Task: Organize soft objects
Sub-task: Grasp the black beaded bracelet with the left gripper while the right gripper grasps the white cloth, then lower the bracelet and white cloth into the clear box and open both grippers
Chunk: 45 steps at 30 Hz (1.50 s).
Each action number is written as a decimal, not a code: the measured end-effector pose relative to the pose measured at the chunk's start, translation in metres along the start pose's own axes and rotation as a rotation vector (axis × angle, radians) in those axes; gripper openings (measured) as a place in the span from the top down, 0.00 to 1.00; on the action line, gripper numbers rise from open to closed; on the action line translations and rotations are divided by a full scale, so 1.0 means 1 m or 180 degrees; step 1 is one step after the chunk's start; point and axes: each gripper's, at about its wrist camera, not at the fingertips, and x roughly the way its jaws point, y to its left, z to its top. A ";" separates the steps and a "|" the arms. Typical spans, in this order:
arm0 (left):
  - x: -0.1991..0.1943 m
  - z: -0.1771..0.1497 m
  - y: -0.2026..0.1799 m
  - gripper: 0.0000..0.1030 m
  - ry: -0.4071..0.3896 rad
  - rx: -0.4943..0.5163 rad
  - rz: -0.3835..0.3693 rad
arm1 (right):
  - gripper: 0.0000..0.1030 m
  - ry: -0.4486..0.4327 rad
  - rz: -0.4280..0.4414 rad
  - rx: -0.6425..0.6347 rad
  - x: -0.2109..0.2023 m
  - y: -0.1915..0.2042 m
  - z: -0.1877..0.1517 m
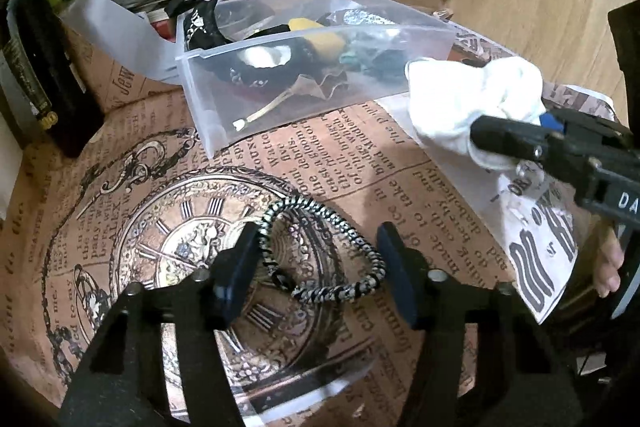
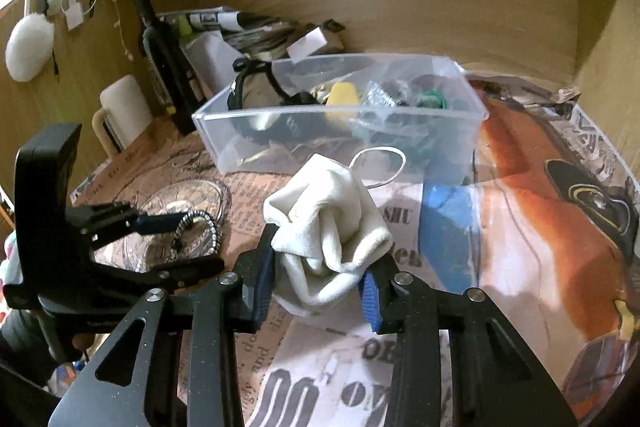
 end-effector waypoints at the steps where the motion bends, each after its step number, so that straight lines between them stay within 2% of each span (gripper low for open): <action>1: 0.000 0.001 0.001 0.49 0.0001 -0.0015 -0.0005 | 0.68 -0.0015 0.0000 0.0002 -0.001 0.000 0.001; 4: 0.000 0.003 0.005 0.55 -0.0001 -0.0059 -0.0024 | 0.68 -0.0077 0.0004 0.0008 -0.004 0.000 0.005; 12: -0.021 0.020 0.011 0.55 -0.0252 -0.0107 0.0007 | 0.68 -0.0313 -0.0006 -0.0020 -0.022 -0.001 0.022; 19: -0.044 0.055 0.013 0.55 -0.0612 -0.0098 0.0039 | 0.68 -0.0588 -0.0067 -0.0098 -0.032 -0.002 0.049; 26: -0.046 0.095 0.024 0.55 -0.0817 -0.0199 0.0032 | 0.67 -0.0754 -0.0214 -0.0197 -0.024 -0.008 0.079; 36: -0.015 0.144 0.039 0.55 -0.0751 -0.0318 -0.0003 | 0.67 -0.0619 -0.0265 -0.0235 0.014 -0.019 0.105; 45: 0.036 0.155 0.042 0.54 -0.0402 -0.0273 0.0010 | 0.67 -0.0247 -0.0174 -0.0313 0.061 -0.023 0.106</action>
